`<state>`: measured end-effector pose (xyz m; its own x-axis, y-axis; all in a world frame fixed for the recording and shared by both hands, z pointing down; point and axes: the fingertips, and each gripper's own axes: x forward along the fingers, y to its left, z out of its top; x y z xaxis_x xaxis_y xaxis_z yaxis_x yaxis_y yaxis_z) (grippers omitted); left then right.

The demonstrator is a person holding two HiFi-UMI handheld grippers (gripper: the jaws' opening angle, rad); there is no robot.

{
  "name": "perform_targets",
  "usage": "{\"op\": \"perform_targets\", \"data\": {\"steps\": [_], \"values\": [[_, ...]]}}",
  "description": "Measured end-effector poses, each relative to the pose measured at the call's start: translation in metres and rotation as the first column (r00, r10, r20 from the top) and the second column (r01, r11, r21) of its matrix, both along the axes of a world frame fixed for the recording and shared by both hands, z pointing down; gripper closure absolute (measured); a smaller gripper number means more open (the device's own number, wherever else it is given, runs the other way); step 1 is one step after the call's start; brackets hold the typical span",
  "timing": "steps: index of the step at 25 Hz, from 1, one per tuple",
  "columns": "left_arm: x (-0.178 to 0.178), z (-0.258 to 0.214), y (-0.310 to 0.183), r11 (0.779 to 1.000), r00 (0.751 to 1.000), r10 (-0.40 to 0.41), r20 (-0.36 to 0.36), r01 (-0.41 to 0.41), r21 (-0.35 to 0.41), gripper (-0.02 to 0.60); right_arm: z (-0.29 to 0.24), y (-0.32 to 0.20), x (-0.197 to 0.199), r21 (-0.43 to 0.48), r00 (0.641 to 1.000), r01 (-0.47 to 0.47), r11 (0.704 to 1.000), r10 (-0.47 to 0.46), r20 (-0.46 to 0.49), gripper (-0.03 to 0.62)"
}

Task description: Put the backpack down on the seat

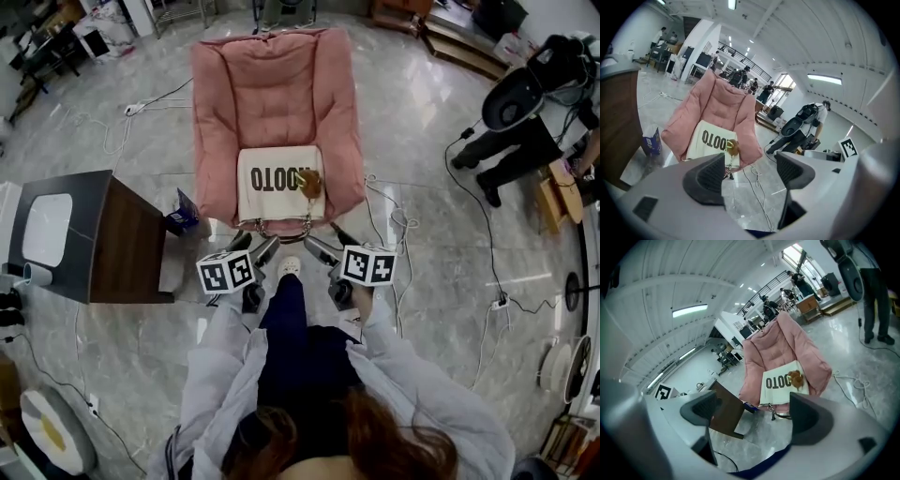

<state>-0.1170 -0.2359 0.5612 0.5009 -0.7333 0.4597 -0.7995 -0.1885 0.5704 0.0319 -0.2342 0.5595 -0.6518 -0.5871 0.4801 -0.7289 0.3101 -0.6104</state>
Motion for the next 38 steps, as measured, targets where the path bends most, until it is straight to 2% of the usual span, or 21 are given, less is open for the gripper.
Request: {"op": "perform_targets", "data": {"steps": [4,9,14,15,16,17,18,20,22,24,25,29,34,38], "values": [[0.005,-0.037,0.012,0.995,1.000,0.014,0.019,-0.015,0.095,0.215,-0.028,0.014,0.002,0.083,1.000,0.027,0.996,-0.028,0.013,0.108],[0.013,-0.083,0.033,0.977,1.000,0.016,0.021,-0.020,0.214,0.215,-0.068,0.028,0.015,0.187,1.000,0.012,0.982,-0.015,0.014,0.132],[0.017,-0.129,0.056,0.933,0.999,0.019,0.034,-0.030,0.359,0.219,-0.108,0.041,0.030,0.314,1.000,0.001,0.949,0.004,-0.015,0.216],[0.017,-0.139,0.060,0.921,0.999,0.011,0.042,-0.026,0.390,0.237,-0.117,0.044,0.032,0.340,1.000,-0.002,0.940,0.004,-0.007,0.233],[0.016,-0.149,0.062,0.907,0.998,-0.003,0.055,-0.021,0.420,0.287,-0.127,0.047,0.033,0.365,1.000,-0.006,0.931,0.004,0.009,0.254],[0.016,-0.158,0.065,0.893,0.997,-0.016,0.071,-0.018,0.450,0.366,-0.136,0.051,0.033,0.388,1.000,-0.013,0.922,0.002,0.031,0.279],[0.016,-0.166,0.067,0.878,0.996,-0.022,0.088,-0.023,0.478,0.400,-0.144,0.054,0.034,0.407,0.999,-0.019,0.913,-0.003,0.053,0.300],[0.020,-0.179,0.072,0.853,0.994,-0.013,0.108,-0.045,0.520,0.440,-0.151,0.062,0.034,0.437,0.997,-0.018,0.899,-0.015,0.073,0.340],[0.025,-0.184,0.076,0.840,0.995,0.003,0.103,-0.058,0.539,0.484,-0.153,0.067,0.036,0.466,0.998,-0.016,0.885,-0.014,0.060,0.412],[0.028,-0.184,0.080,0.841,0.997,0.012,0.082,-0.054,0.538,0.537,-0.154,0.071,0.039,0.484,0.999,-0.026,0.875,0.003,0.049,0.508],[0.029,-0.182,0.083,0.844,0.997,0.013,0.074,-0.051,0.534,0.552,-0.154,0.073,0.039,0.487,0.999,-0.031,0.873,0.007,0.050,0.577],[0.029,-0.168,0.094,0.853,0.996,0.016,0.088,-0.060,0.519,0.565,-0.143,0.084,0.036,0.467,0.998,-0.017,0.884,-0.010,0.055,0.586],[0.030,-0.150,0.106,0.874,0.995,0.008,0.103,-0.057,0.483,0.566,-0.123,0.095,0.038,0.458,0.997,0.038,0.888,-0.003,-0.077,0.588],[0.030,-0.140,0.110,0.882,0.989,-0.001,0.145,-0.067,0.466,0.566,-0.116,0.102,0.039,0.444,0.997,0.041,0.895,-0.006,-0.081,0.588]]}}
